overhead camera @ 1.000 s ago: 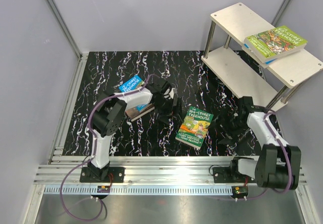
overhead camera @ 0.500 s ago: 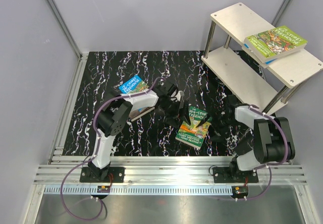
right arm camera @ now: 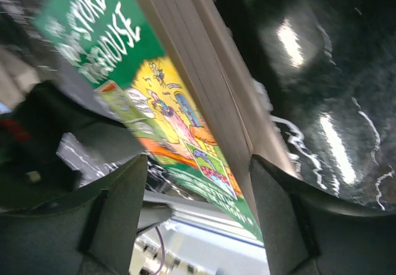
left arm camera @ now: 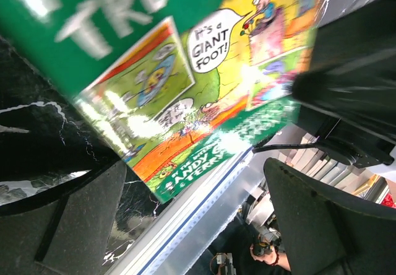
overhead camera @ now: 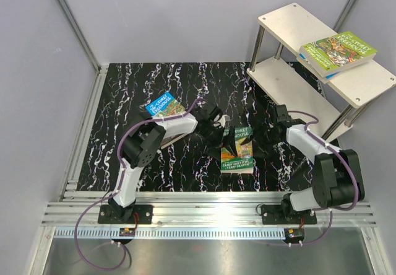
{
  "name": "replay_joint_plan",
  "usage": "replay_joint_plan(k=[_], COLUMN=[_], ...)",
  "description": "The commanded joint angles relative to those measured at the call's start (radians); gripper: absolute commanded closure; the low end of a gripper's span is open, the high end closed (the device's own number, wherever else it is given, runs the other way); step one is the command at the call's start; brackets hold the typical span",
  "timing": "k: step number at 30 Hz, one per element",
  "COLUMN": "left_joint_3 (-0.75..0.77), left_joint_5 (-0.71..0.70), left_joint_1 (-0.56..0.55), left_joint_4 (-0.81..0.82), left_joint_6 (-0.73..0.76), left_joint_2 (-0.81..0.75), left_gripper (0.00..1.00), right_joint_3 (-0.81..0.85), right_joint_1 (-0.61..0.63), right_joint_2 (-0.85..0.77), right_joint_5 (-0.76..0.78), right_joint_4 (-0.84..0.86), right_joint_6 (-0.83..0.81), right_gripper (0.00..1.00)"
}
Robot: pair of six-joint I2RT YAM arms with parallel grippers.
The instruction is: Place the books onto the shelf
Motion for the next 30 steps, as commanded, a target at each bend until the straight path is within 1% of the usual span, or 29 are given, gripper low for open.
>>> replay_joint_plan(k=[1,3,7,8,10,11,14,15,17,18,21,23,24,26,27,30], left_joint_3=[-0.041,-0.051,-0.062,-0.064,-0.067,-0.070,-0.079,-0.085,-0.102,-0.110,-0.165,-0.208,-0.253,-0.294,-0.330,-0.355], left_joint_5=[-0.022,-0.017,-0.012,-0.012,-0.011,-0.014,-0.008,-0.006,0.000,0.001,0.001,-0.003,-0.005,-0.014,-0.015,-0.035], left_joint_1=[-0.027,-0.029,-0.029,-0.030,-0.029,-0.029,-0.027,-0.024,-0.018,-0.007,0.025,0.049,0.072,0.103,0.111,0.128], left_joint_4=[0.031,0.048,0.068,0.073,0.074,0.076,0.087,0.094,0.114,0.122,0.166,0.218,0.235,0.284,0.301,0.335], left_joint_6=[0.004,-0.006,-0.015,-0.015,-0.013,-0.013,-0.012,-0.015,-0.023,-0.032,-0.058,-0.078,-0.101,-0.124,-0.142,-0.153], left_joint_2=[0.049,0.044,0.032,0.027,0.021,0.012,-0.011,-0.017,-0.036,-0.046,-0.094,-0.123,-0.151,-0.174,-0.183,-0.211], left_gripper=[0.01,0.01,0.01,0.01,0.01,0.01,0.01,0.01,0.01,0.01,0.01,0.01,0.01,0.01,0.01,0.01], right_joint_3=[0.069,0.071,0.045,0.039,0.016,0.008,-0.021,-0.027,-0.041,-0.041,-0.029,-0.005,0.009,0.066,0.086,0.147], right_joint_1=[0.041,0.061,0.089,0.093,0.101,0.104,0.112,0.115,0.115,0.115,0.113,0.115,0.115,0.113,0.113,0.115], right_joint_2=[-0.039,-0.034,-0.047,-0.050,-0.053,-0.051,-0.059,-0.070,-0.080,-0.094,-0.131,-0.148,-0.151,-0.143,-0.130,-0.107], right_joint_5=[-0.028,-0.025,-0.018,-0.019,-0.018,-0.019,-0.025,-0.027,-0.028,-0.027,-0.002,0.010,0.022,0.016,-0.013,-0.068], right_joint_4=[0.063,0.060,0.057,0.059,0.057,0.059,0.060,0.057,0.048,0.040,-0.015,-0.061,-0.104,-0.144,-0.158,-0.167], right_joint_6=[0.032,0.034,0.034,0.032,0.031,0.023,0.014,0.012,0.003,-0.002,-0.020,-0.022,-0.013,0.015,0.023,0.057], right_gripper=[0.32,0.34,0.42,0.49,0.55,0.62,0.73,0.79,0.84,0.91,1.00,1.00,1.00,1.00,1.00,1.00])
